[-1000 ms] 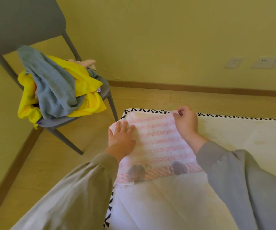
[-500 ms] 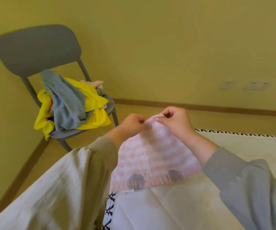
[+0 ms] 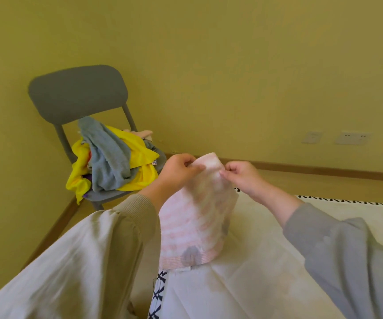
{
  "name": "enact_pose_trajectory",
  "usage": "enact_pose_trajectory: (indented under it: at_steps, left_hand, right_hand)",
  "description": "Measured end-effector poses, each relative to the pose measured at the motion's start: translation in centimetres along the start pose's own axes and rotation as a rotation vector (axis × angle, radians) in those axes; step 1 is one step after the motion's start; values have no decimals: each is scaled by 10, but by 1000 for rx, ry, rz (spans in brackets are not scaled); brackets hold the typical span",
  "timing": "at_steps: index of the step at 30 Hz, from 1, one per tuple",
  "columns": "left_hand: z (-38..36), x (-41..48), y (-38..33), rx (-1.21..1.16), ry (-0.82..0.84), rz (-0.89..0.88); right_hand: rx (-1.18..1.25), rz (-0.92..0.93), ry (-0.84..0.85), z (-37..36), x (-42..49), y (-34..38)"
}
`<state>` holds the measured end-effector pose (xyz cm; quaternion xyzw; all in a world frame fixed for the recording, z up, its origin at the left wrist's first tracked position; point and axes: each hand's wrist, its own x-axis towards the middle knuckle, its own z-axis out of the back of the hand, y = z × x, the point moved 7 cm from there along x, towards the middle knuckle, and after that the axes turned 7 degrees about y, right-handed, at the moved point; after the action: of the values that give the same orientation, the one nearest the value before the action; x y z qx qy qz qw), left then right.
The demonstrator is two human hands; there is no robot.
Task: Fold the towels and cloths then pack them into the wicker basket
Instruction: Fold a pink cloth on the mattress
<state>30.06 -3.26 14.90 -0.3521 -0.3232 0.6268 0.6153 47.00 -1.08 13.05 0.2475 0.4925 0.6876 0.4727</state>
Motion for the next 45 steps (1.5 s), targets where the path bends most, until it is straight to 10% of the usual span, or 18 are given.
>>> enact_pose_trajectory:
  at_steps: [8,15,21,33,45]
  left_hand:
    - [45,-14,-26,-77,-139,-39]
    - [78,-37,-48,-55,-344,-104]
    - [100,-53,-44,-47,-472,-76]
    - [120,-71,-41,-80,-528,11]
    - [105,-70,-41,-277,-394,9]
  right_hand:
    - [-61,164,41,-13,9,66]
    - [-324,-47,364,-15,-3,56]
    - [-291,-56,69,17,-3,62]
    - [85,101,-280,55,-16,93]
    - [627,10,5,47,-30,79]
